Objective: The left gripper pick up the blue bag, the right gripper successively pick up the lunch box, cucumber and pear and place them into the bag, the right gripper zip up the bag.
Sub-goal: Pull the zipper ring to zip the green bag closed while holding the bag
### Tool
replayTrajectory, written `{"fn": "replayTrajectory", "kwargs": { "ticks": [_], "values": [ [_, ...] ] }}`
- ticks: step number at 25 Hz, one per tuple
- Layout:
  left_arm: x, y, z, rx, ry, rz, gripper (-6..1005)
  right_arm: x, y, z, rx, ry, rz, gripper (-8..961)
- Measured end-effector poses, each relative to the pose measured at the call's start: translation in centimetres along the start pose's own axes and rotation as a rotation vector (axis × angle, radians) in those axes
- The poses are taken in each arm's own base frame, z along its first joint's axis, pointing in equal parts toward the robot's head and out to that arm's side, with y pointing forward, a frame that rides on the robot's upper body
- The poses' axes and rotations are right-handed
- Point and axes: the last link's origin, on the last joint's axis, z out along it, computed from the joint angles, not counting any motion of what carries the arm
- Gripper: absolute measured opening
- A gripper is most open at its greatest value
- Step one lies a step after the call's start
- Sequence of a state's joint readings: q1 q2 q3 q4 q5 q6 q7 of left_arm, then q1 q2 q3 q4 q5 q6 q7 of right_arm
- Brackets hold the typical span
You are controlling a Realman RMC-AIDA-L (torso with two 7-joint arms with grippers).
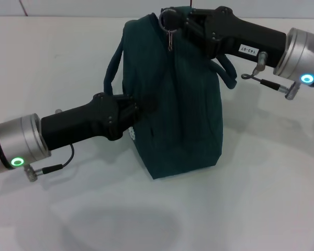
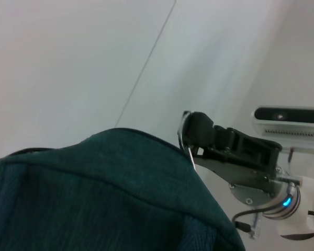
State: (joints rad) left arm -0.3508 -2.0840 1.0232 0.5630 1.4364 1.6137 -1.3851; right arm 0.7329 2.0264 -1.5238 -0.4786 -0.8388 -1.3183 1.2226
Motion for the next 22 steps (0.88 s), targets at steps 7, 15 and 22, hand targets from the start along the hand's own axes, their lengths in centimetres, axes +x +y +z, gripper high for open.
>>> {"fn": "replayTrajectory", "kwargs": {
  "ticks": [7, 15, 22],
  "values": [
    [0.0, 0.4, 0.0, -0.028, -0.001, 0.031, 55, -0.1, -0.2, 0.3, 0.005, 0.004, -0.004, 56],
    [-0.1, 0.6, -0.3, -0.033, -0.001, 0.028, 58, -0.1, -0.3, 0.4, 0.012, 0.008, -0.006, 57],
    [-0.2, 1.1, -0.3, -0.073, -0.01, 0.028, 64, -0.2, -0.4, 0.6, 0.015, 0.011, -0.007, 59]
  ]
}}
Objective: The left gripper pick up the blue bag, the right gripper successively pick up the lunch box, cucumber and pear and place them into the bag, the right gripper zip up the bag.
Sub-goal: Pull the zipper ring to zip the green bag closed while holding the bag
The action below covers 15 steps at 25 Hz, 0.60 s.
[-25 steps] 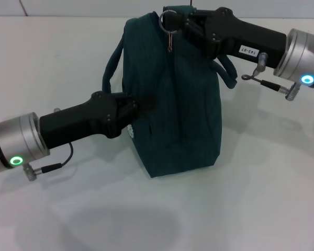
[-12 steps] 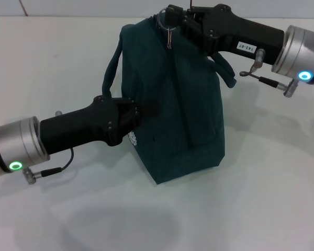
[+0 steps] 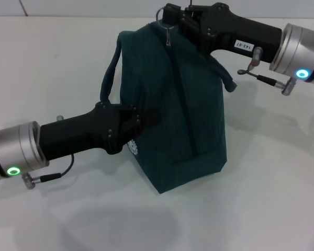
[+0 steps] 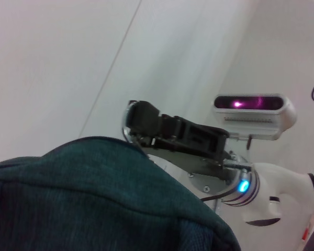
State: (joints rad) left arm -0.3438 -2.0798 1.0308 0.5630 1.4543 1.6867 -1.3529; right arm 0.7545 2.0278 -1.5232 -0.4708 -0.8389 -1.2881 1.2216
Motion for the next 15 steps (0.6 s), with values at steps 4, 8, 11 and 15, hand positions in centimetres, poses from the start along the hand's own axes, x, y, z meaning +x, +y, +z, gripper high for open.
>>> {"fn": "replayTrajectory", "kwargs": {
  "ticks": [4, 8, 11, 15],
  "values": [
    [-0.05, 0.16, -0.01, -0.01, -0.002, -0.001, 68, 0.03, -0.08, 0.0, 0.005, 0.002, -0.002, 60],
    [-0.03, 0.65, -0.11, -0.04, 0.004, -0.003, 71, 0.05, -0.1, -0.02, 0.007, 0.002, -0.001, 61],
    [-0.02, 0.84, -0.27, -0.051, 0.006, -0.004, 74, 0.06, -0.11, -0.02, 0.008, 0.002, -0.001, 61],
    [-0.11, 0.96, -0.64, -0.05, 0.007, -0.007, 78, 0.09, -0.19, -0.03, 0.014, 0.003, -0.002, 62]
  ]
}}
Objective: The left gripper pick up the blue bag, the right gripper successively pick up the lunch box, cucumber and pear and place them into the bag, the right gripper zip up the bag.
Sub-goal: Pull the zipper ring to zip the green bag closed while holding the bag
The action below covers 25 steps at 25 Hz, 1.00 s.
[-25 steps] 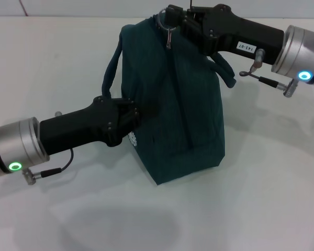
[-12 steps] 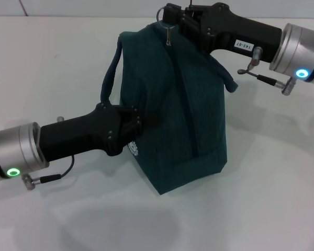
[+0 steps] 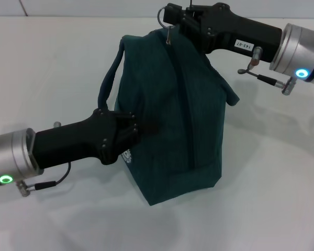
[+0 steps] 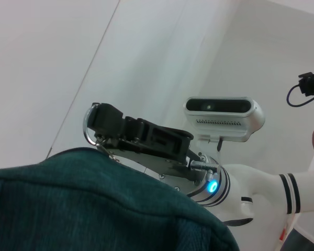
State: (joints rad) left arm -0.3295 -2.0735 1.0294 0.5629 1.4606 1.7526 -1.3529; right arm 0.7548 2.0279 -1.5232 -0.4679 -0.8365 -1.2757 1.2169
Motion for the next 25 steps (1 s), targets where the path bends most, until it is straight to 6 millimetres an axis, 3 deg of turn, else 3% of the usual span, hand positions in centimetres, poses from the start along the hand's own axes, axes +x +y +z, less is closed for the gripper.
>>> {"fn": "replayTrajectory", "kwargs": {
  "ticks": [13, 25],
  "values": [
    [0.3, -0.8, -2.5, 0.126, 0.087, -0.019, 90, 0.0, -0.6, -0.4, 0.048, -0.021, 0.014, 65],
    [0.0, -1.7, -2.3, 0.19, 0.091, -0.039, 101, 0.1, -2.4, -0.3, 0.164, -0.011, 0.036, 68]
  ]
}}
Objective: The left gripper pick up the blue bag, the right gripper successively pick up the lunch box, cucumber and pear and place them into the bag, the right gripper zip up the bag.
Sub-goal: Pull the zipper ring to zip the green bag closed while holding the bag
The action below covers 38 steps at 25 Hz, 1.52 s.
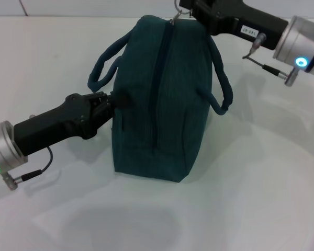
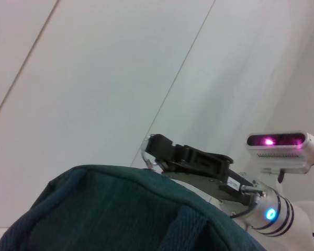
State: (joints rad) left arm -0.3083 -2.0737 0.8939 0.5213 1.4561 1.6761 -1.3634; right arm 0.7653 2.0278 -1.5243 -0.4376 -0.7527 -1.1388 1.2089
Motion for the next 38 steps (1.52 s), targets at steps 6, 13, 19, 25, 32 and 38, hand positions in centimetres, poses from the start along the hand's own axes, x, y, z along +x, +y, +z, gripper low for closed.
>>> {"fn": "replayTrajectory", "kwargs": {
  "ticks": [6, 13, 19, 25, 32, 38],
  "values": [
    [0.0, -0.1, 0.1, 0.003, -0.001, -0.003, 106, -0.1, -0.9, 0.7, 0.05, 0.015, 0.008, 69],
    [-0.1, -0.3, 0.1, 0.017, 0.001, 0.001, 112, 0.3, -1.9, 0.6, 0.12, 0.028, 0.038, 70],
    [0.2, -1.1, -0.4, 0.089, 0.056, -0.013, 118, 0.7, -1.9, -0.1, 0.128, 0.021, 0.061, 72],
    [0.4, -1.0, -0.4, 0.082, 0.067, -0.015, 123, 0.8, -2.0, -0.6, 0.138, 0.009, 0.075, 73],
    [1.4, -1.1, -0.8, 0.082, 0.116, -0.005, 199, 1.1, -1.9, -1.2, 0.139, 0.002, 0.083, 75],
    [3.3, -1.5, -2.6, 0.139, 0.278, -0.032, 433, 1.1, -1.9, -1.5, 0.133, -0.004, 0.086, 76]
  ]
}}
